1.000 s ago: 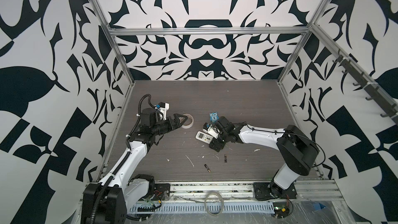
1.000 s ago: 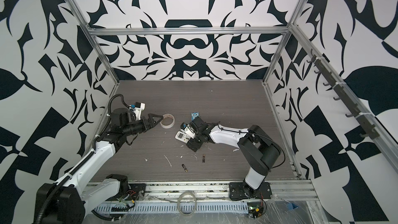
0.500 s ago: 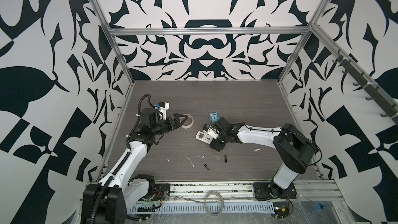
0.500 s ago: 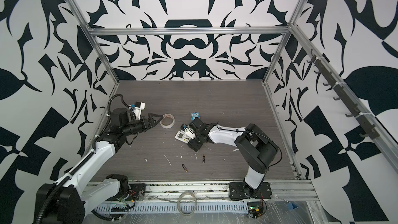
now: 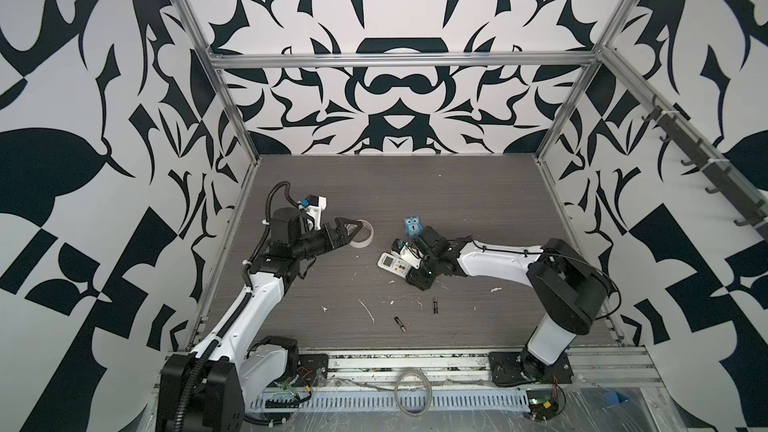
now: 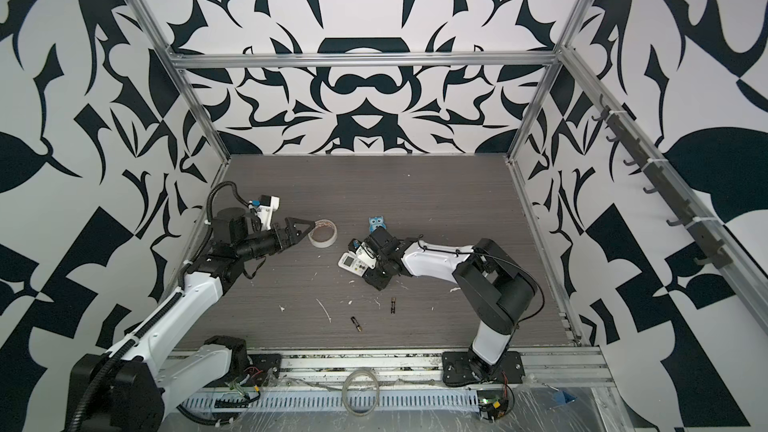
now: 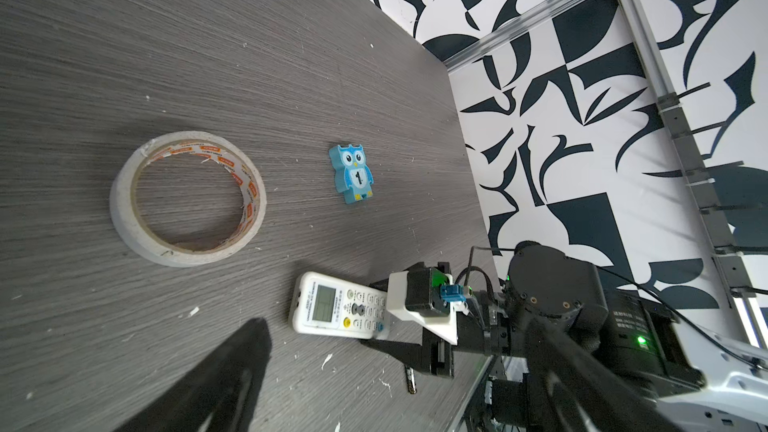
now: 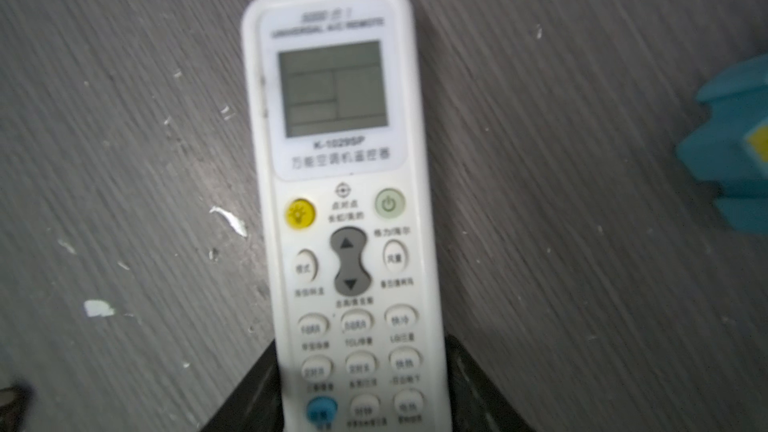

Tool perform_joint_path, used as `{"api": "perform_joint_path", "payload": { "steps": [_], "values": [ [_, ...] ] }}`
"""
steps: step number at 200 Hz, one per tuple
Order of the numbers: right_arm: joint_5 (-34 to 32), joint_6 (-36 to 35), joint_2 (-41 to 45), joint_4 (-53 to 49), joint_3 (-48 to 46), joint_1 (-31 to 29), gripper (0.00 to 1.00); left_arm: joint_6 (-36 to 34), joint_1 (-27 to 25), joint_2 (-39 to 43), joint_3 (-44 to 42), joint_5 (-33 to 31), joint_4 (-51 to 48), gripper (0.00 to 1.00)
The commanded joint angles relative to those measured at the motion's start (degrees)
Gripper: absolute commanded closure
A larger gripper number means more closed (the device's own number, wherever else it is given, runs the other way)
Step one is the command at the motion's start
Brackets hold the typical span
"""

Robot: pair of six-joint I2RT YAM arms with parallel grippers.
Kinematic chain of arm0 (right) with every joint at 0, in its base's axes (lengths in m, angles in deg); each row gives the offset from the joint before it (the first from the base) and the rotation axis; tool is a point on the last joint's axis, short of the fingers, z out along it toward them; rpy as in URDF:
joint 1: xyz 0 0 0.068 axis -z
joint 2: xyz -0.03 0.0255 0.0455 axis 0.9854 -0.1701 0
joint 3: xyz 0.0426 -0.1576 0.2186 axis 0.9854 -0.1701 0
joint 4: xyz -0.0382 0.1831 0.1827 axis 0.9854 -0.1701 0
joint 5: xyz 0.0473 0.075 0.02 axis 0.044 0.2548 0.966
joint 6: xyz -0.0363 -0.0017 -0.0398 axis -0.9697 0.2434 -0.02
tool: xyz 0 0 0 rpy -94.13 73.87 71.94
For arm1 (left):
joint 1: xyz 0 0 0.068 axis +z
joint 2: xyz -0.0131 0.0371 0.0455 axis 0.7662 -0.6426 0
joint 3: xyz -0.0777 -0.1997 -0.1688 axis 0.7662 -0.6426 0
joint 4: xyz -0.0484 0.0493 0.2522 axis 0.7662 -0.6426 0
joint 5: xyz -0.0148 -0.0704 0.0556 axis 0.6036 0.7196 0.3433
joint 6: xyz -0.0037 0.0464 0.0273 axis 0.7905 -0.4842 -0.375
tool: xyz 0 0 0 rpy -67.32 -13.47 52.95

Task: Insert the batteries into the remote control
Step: 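Close the right gripper on the white remote's lower end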

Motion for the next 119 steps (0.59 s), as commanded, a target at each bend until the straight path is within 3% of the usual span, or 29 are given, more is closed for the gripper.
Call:
{"api": "perform_joint_path", "payload": {
  "steps": [1,66,95,119],
  "values": [
    [0.3,0.8,2.1,1.6,-0.3,-0.4,0.48,0.5,0.0,0.8,-1.4,1.0,1.5,0.01],
    [3.1,3.4,7.5,6.8,-4.1,-0.4,0.68,2.1,0.0,1.5,-1.9,3.2,4.6,0.01],
    [7.6,7.8,12.2,10.3,-5.4,-0.2,0.74,6.4,-0.1,3.4,-3.9,7.3,15.0,0.01],
    [13.9,14.3,16.9,19.1,-8.5,0.7,0.77,8.1,-0.3,5.3,-3.8,8.0,19.3,0.01]
  ]
}}
